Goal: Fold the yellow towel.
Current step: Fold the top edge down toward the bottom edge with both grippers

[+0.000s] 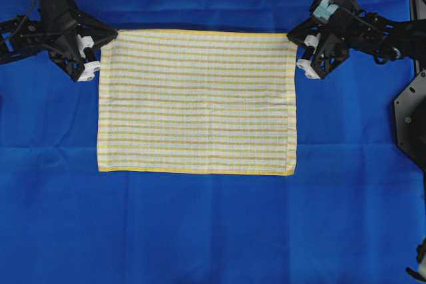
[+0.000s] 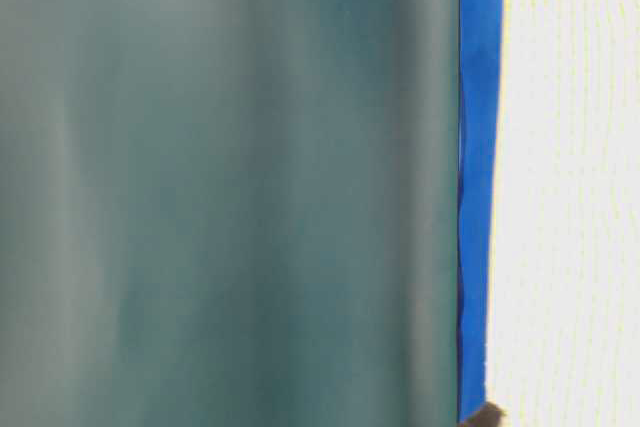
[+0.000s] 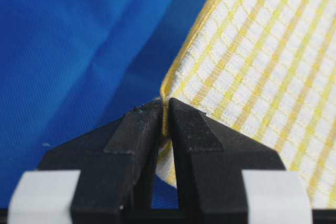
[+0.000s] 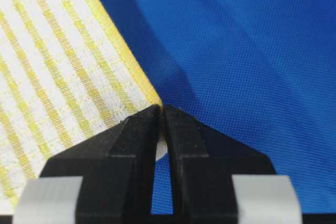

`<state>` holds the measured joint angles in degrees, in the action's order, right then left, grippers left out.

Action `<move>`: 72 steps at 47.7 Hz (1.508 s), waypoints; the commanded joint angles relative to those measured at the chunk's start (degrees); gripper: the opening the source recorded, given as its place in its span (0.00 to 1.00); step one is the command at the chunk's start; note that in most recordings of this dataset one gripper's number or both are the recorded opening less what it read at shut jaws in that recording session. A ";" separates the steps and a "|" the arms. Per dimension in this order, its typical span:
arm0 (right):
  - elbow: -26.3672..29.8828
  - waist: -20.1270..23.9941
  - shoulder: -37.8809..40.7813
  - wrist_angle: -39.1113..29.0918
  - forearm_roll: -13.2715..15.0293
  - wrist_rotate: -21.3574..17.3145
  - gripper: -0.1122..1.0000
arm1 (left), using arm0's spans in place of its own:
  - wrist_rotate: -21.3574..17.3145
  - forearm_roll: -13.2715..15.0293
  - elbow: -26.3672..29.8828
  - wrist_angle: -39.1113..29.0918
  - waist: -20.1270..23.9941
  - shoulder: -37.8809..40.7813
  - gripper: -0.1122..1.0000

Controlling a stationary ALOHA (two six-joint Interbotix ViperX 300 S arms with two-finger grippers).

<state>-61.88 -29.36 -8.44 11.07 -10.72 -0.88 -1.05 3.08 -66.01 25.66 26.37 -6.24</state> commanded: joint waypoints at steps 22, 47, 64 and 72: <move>0.70 0.09 -5.98 -3.34 -0.18 0.09 0.14 | 0.44 0.00 -0.26 -1.05 -2.64 -4.48 0.14; -2.37 15.12 -19.07 -8.79 -7.12 -0.09 0.14 | 7.29 0.09 -3.87 -4.57 -16.52 -15.47 0.14; -3.34 27.16 -19.78 -8.88 -11.43 -0.09 0.14 | 12.30 0.09 -7.21 -4.57 -28.48 -19.51 0.14; -3.16 30.94 -18.46 -8.96 -13.54 -0.09 0.14 | 12.30 0.00 -7.03 -4.57 -32.52 -18.98 0.14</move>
<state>-65.92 0.26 -27.16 1.93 -23.38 -1.05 11.34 3.08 -73.56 20.92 -4.83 -25.14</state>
